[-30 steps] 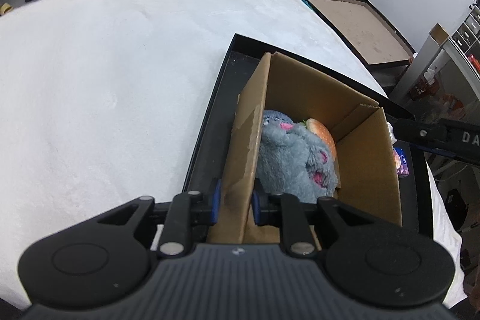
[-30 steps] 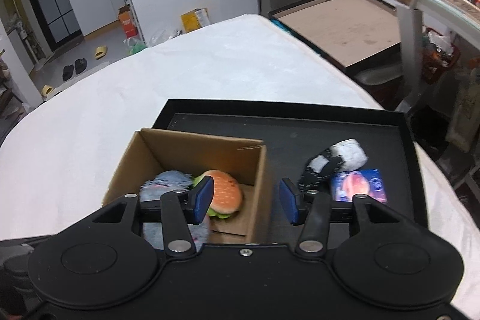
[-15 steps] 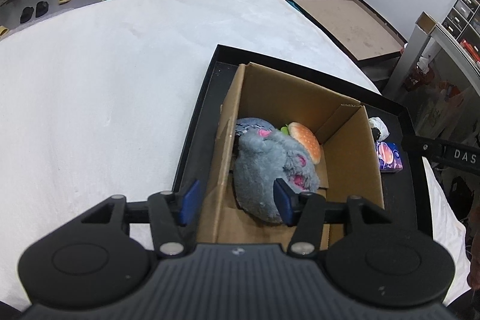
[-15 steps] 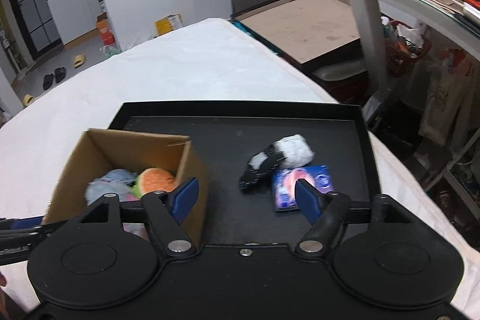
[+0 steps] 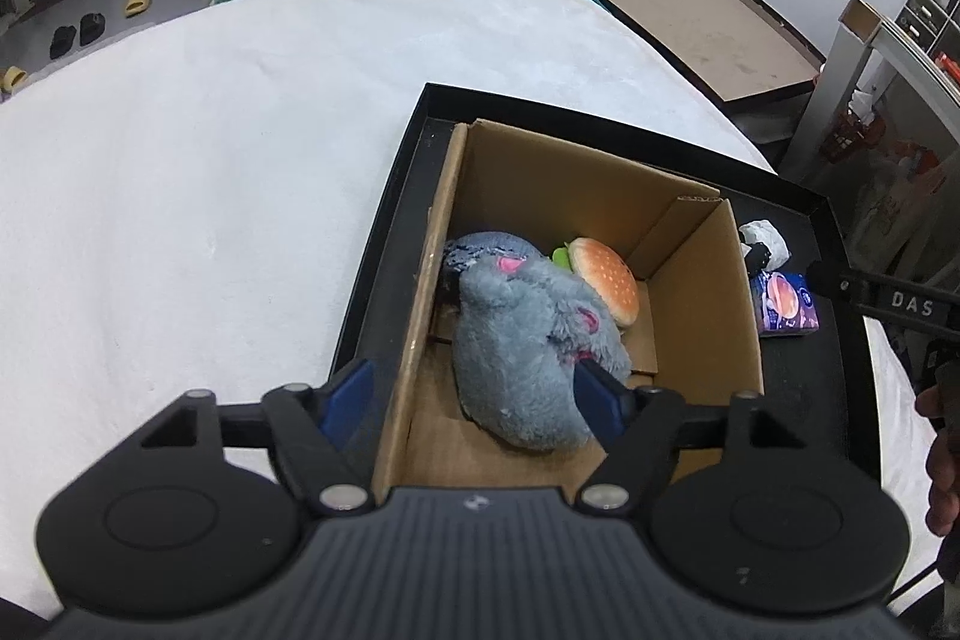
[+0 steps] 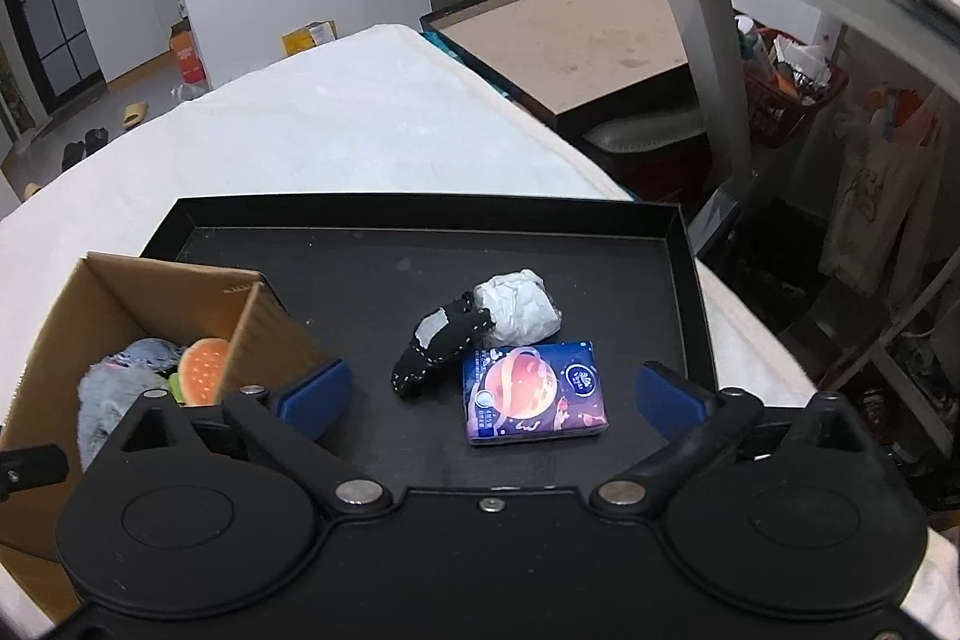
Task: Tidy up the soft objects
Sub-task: 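Withdraw the right gripper from the box toward the tissue pack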
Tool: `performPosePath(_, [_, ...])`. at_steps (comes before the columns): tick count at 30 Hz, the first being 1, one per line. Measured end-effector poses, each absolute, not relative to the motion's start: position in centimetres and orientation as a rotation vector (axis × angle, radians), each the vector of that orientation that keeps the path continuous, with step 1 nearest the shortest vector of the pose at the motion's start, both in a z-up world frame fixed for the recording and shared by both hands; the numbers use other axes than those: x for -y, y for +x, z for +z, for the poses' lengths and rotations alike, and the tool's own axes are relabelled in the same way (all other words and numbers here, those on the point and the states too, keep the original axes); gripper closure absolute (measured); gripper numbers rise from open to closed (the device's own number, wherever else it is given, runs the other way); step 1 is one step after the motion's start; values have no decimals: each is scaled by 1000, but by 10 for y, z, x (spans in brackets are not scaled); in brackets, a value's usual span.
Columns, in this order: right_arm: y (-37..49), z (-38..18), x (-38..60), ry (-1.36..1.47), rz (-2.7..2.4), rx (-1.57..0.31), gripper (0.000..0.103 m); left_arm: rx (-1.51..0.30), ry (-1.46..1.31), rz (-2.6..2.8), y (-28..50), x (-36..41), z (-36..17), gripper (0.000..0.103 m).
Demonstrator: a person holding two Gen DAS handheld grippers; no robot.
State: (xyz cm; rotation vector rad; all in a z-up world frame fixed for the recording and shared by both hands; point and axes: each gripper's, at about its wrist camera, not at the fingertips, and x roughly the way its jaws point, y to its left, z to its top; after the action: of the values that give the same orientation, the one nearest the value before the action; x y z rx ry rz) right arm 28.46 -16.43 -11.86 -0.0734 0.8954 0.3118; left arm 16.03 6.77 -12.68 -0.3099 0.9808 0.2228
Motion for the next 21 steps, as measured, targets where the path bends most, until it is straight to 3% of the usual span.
performPosePath(21, [311, -182, 180, -70, 292, -974, 0, -1049, -205, 285, 193, -45, -136, 22])
